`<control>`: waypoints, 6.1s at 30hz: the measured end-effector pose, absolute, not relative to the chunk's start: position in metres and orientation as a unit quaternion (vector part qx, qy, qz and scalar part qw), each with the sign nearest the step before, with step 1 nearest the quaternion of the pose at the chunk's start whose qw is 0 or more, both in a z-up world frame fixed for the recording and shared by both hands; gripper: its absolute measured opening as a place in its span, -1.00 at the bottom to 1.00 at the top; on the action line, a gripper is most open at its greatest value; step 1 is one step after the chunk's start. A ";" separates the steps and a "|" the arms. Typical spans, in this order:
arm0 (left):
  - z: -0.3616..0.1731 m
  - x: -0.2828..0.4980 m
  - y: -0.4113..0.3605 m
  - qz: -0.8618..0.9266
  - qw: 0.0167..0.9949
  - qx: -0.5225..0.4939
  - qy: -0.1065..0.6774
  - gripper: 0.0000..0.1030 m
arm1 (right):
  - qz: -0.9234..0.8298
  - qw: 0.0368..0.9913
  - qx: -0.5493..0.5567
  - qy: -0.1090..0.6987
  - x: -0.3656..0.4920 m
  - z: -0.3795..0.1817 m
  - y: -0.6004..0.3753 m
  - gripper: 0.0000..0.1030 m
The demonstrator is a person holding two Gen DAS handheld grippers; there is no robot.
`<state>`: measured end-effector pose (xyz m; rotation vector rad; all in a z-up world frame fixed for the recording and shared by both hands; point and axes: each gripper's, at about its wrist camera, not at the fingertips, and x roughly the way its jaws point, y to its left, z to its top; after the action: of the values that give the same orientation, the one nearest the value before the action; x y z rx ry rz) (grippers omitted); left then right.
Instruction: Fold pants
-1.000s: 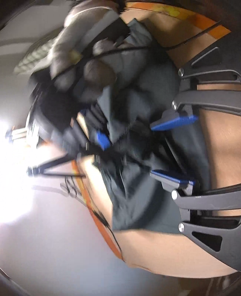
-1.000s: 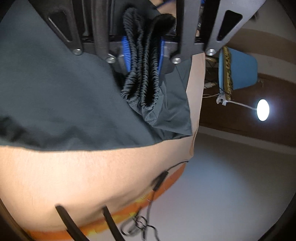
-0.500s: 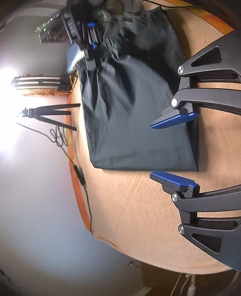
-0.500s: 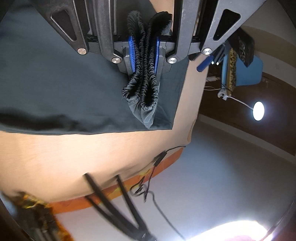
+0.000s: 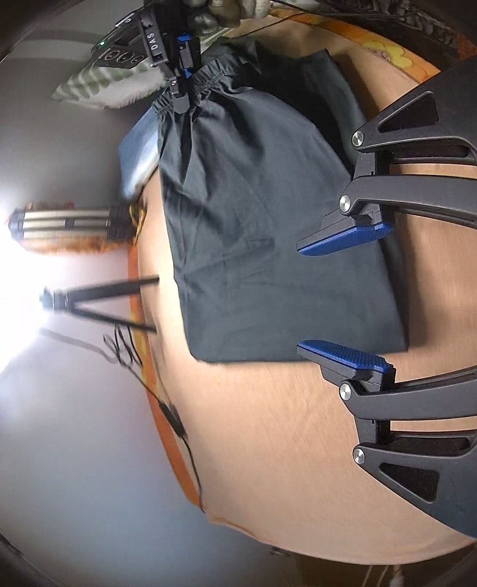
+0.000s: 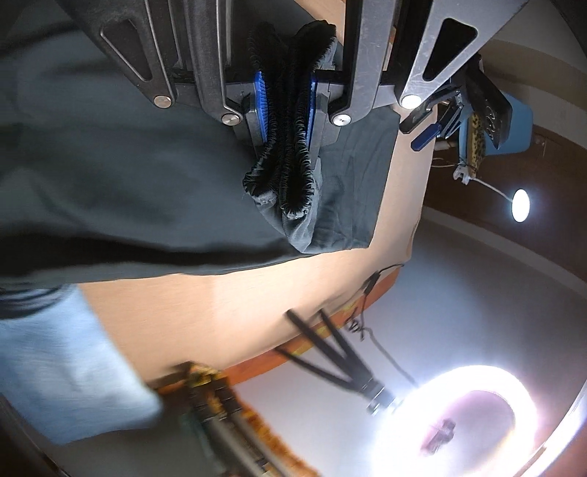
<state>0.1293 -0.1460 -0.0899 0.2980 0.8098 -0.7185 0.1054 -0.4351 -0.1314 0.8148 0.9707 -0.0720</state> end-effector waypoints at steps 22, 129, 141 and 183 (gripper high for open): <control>-0.110 0.083 -0.235 -0.348 0.828 0.190 0.396 -0.09 | -0.135 0.799 0.372 0.453 -0.013 -0.106 -0.588 -0.70; -0.125 0.071 -0.204 -0.400 0.777 -0.026 0.485 -0.79 | -0.084 0.756 0.026 0.649 0.301 -0.200 -0.294 -0.29; -0.136 0.074 -0.209 -0.351 0.800 0.021 0.487 -0.21 | -0.074 0.782 0.095 0.611 0.274 -0.177 -0.329 -0.99; -0.041 0.006 -0.311 -0.490 0.781 0.029 0.385 -0.85 | -0.056 0.853 0.271 0.443 0.139 -0.042 -0.468 -1.00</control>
<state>0.0055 -0.3114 -0.0405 0.0623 0.8317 -1.0592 0.1389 -0.4678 -0.0415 0.5707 0.9320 -0.1179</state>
